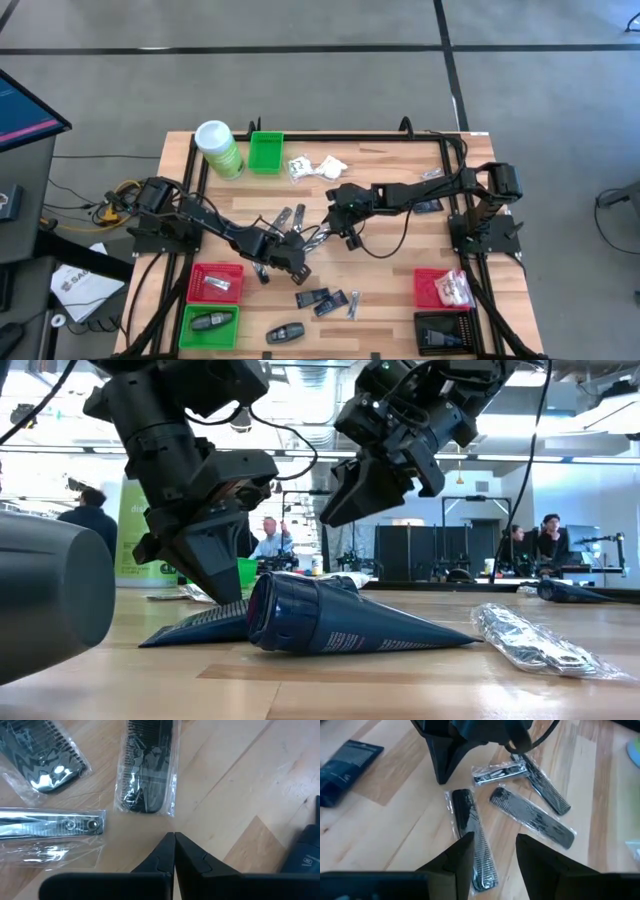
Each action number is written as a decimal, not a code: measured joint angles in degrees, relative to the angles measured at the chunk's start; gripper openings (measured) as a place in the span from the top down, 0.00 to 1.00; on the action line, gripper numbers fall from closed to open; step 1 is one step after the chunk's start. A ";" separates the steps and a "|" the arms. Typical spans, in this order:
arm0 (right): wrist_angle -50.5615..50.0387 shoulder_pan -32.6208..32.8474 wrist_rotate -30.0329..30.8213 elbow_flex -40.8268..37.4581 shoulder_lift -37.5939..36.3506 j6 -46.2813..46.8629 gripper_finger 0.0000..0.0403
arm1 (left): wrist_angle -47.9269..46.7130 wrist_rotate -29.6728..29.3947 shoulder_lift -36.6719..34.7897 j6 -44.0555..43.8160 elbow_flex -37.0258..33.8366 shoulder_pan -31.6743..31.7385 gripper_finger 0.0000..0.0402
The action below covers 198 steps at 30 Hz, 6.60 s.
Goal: Pick & Place Travel size toiletries
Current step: Put the black comb into the top green bin
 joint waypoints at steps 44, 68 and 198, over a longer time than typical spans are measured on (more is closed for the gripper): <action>17.49 -12.01 -13.49 -8.05 -3.00 27.26 0.90 | 9.74 -2.36 -6.12 7.44 -4.09 9.04 1.00; 20.16 -10.74 -10.88 -18.63 -6.67 17.25 0.81 | 15.72 -2.14 -4.28 0.93 -8.27 7.74 1.00; -15.33 -10.18 -28.55 5.86 14.95 28.65 0.47 | 17.04 -1.94 -0.92 4.80 -8.64 8.33 1.00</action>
